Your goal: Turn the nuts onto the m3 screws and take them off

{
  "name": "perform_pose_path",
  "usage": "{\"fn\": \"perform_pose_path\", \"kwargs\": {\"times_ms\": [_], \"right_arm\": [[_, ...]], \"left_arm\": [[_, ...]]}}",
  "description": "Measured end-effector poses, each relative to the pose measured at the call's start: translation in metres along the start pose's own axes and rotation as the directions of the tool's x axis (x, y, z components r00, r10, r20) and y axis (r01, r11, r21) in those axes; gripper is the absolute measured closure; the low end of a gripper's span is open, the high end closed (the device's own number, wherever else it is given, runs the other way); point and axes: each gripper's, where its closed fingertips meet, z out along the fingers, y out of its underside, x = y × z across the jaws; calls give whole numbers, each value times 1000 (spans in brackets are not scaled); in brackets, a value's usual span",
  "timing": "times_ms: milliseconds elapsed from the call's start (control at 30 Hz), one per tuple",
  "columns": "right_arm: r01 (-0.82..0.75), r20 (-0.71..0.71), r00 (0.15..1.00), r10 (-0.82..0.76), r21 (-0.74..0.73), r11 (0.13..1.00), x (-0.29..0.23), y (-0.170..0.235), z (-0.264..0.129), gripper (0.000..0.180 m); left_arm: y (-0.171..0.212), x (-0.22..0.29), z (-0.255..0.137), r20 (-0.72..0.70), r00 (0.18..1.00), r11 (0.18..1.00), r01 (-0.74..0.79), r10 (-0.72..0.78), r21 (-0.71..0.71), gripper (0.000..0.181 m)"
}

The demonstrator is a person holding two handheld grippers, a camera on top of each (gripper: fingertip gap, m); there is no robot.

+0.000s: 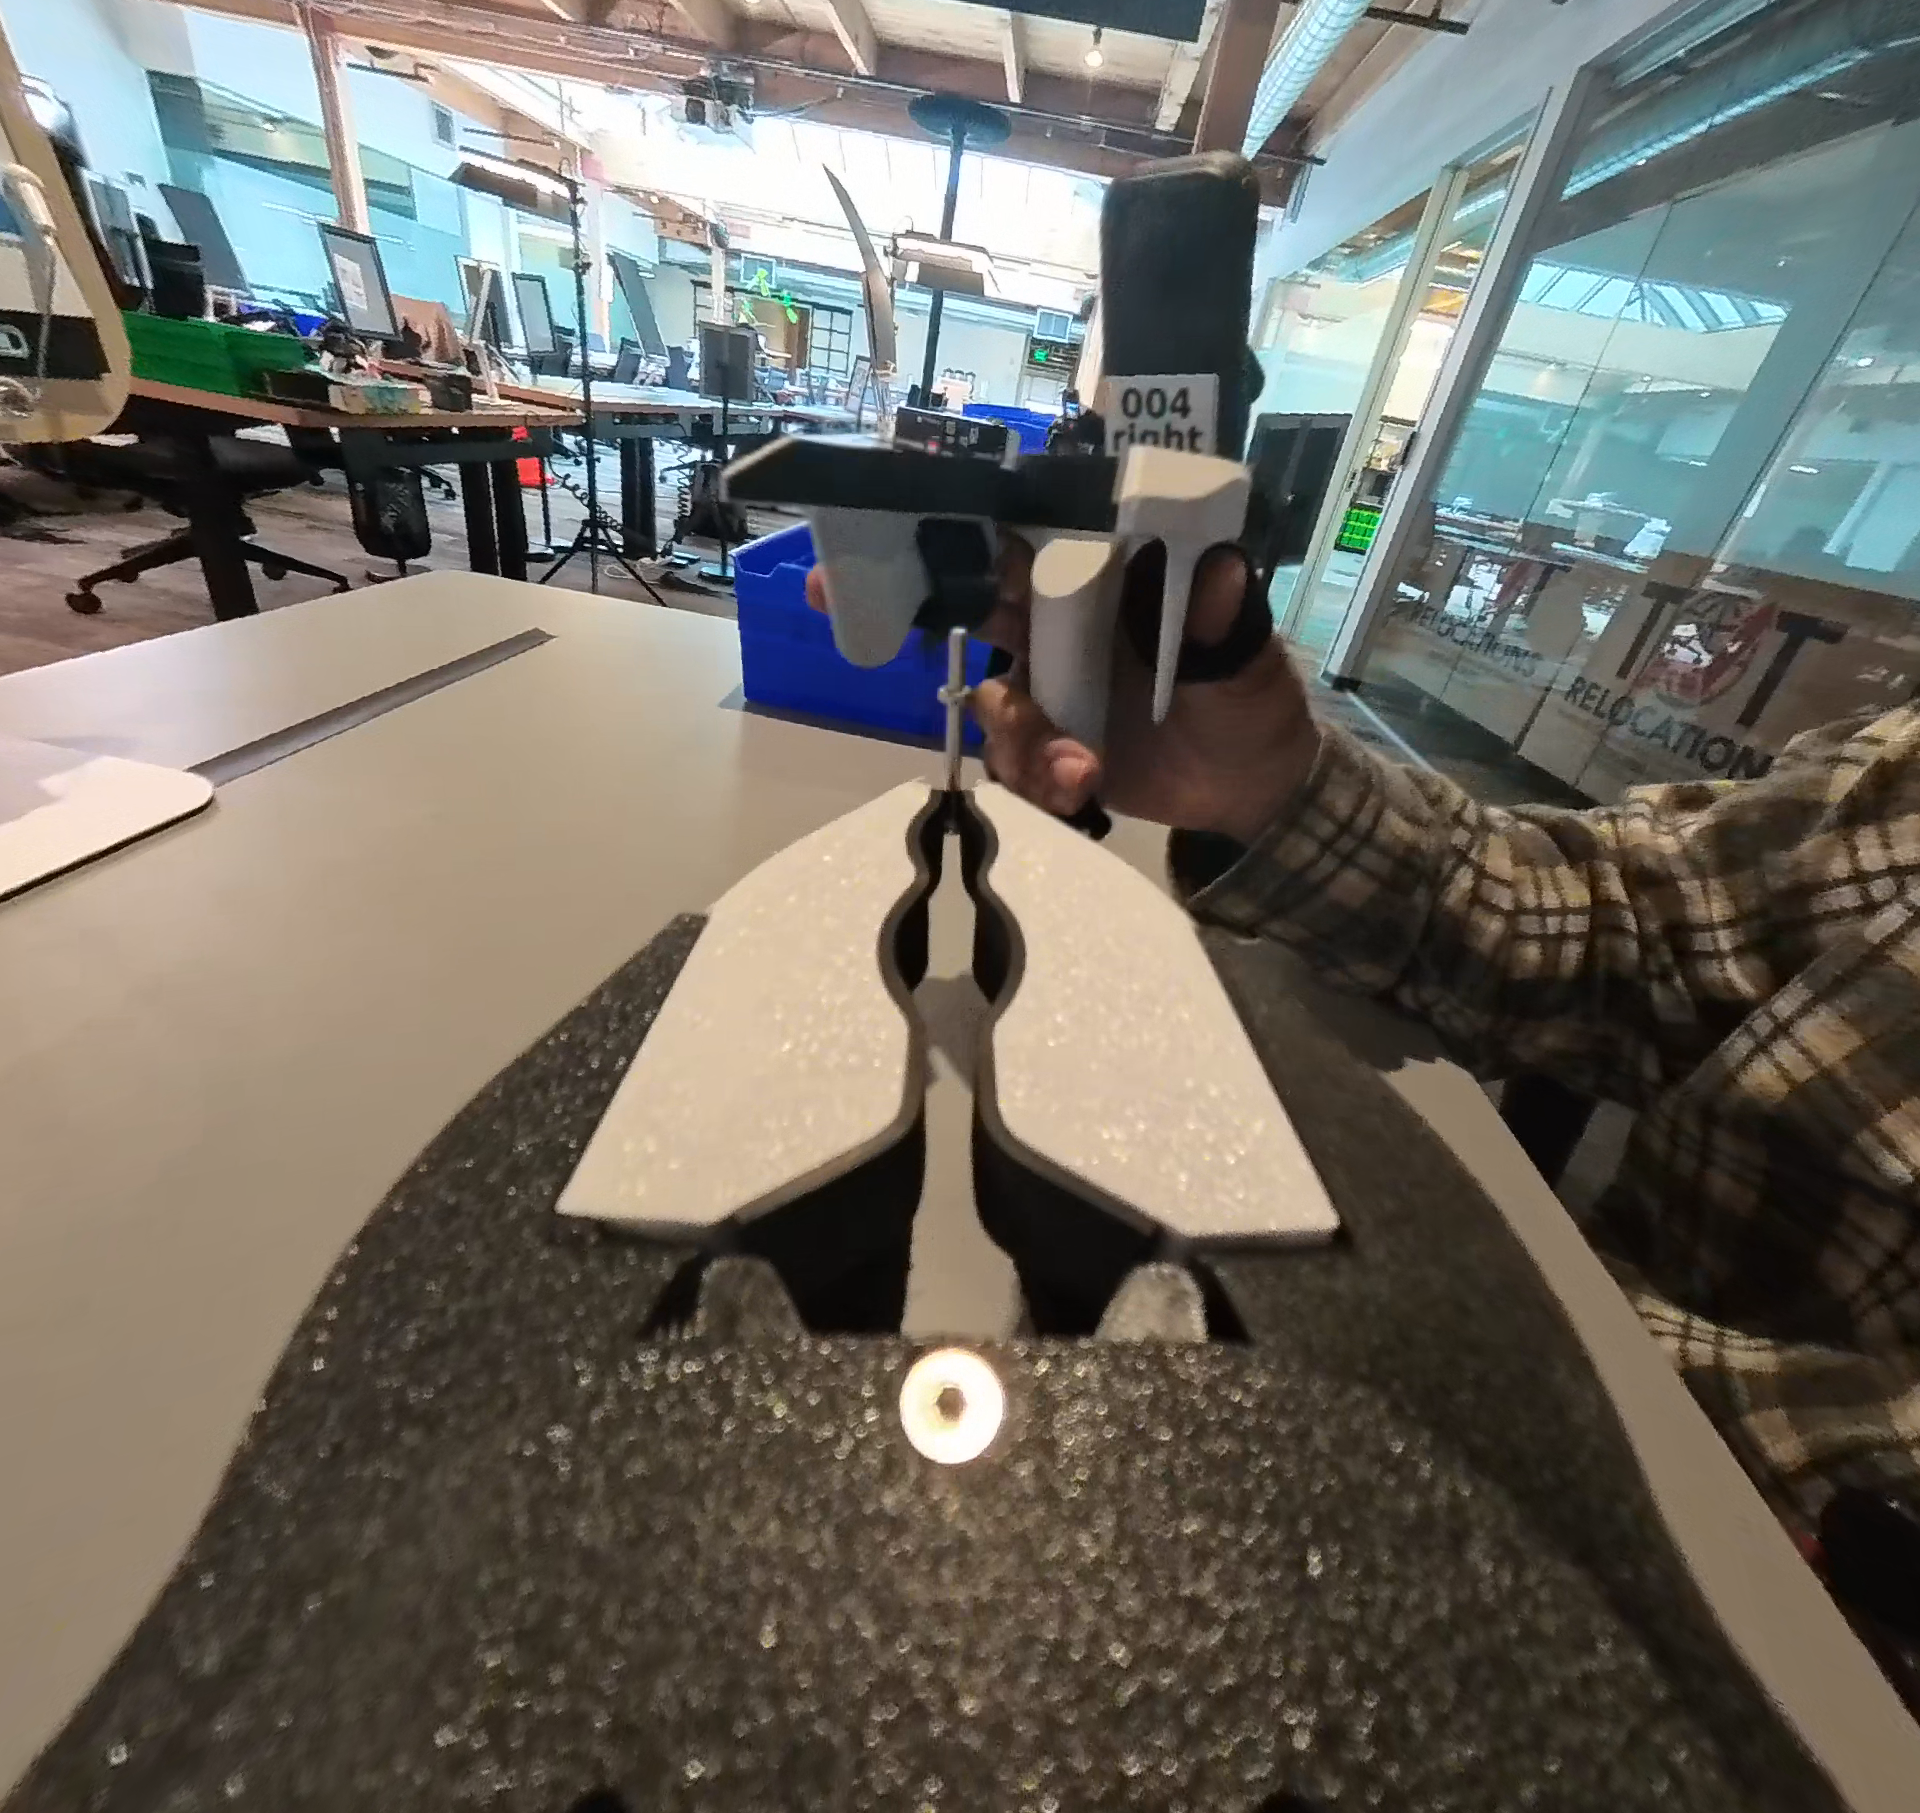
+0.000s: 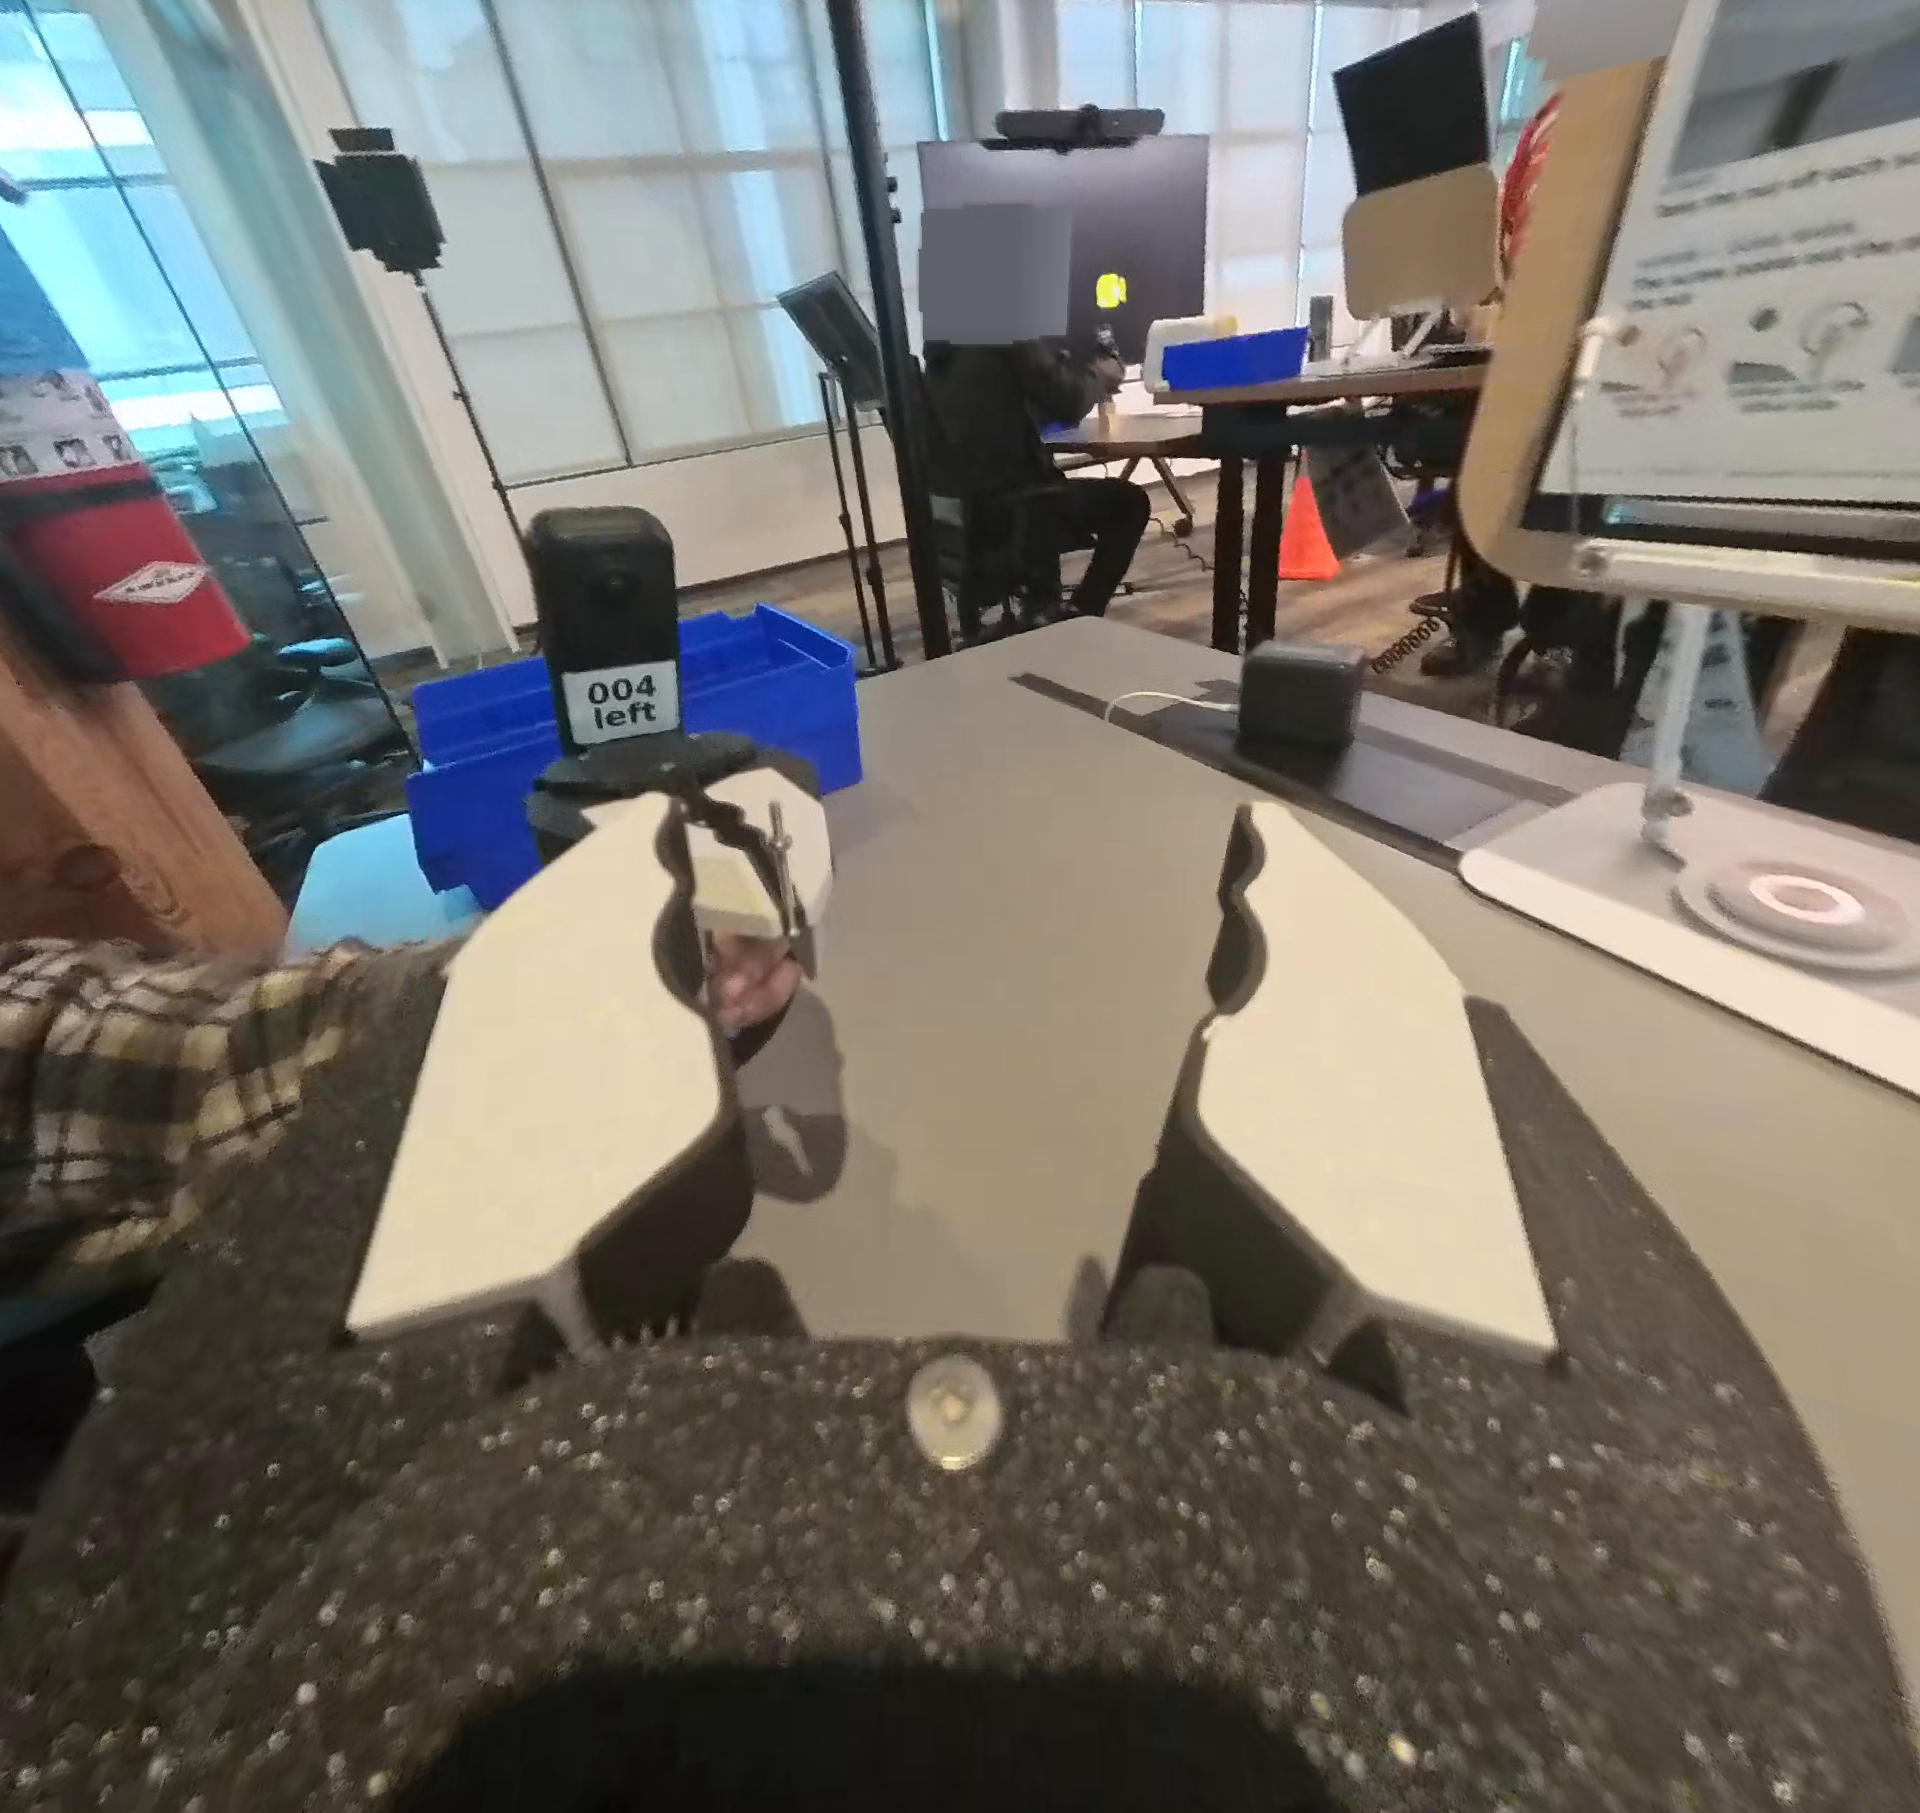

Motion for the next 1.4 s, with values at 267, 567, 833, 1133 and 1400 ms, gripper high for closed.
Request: {"fn": "perform_pose_path", "kwargs": {"times_ms": [267, 567, 833, 1133, 1400], "right_arm": [[33, 35, 999, -32, -34, 999, -3, 18, 35, 66], [60, -23, 998, -62, -70, 996, 11, 23, 28, 64], [51, 22, 999, -50, -54, 997, 0, 22, 33, 66], [-48, 89, 995, 50, -18, 999, -7, 19, 33, 67], [-98, 128, 987, 94, 21, 995, -8, 13, 28, 68]], "left_arm": [[-1, 7, 4, -37, 998, 998, 60, -59, 16, 179], [-4, 12, 4, -64, 996, 998, 68, -68, 12, 179], [-4, 18, 7, -91, 993, 997, 72, -69, 22, 179], [-9, 22, 7, -101, 993, 996, 68, -63, 53, 179], [-10, 21, 6, -101, 992, 995, 79, -73, 62, 179]]}}
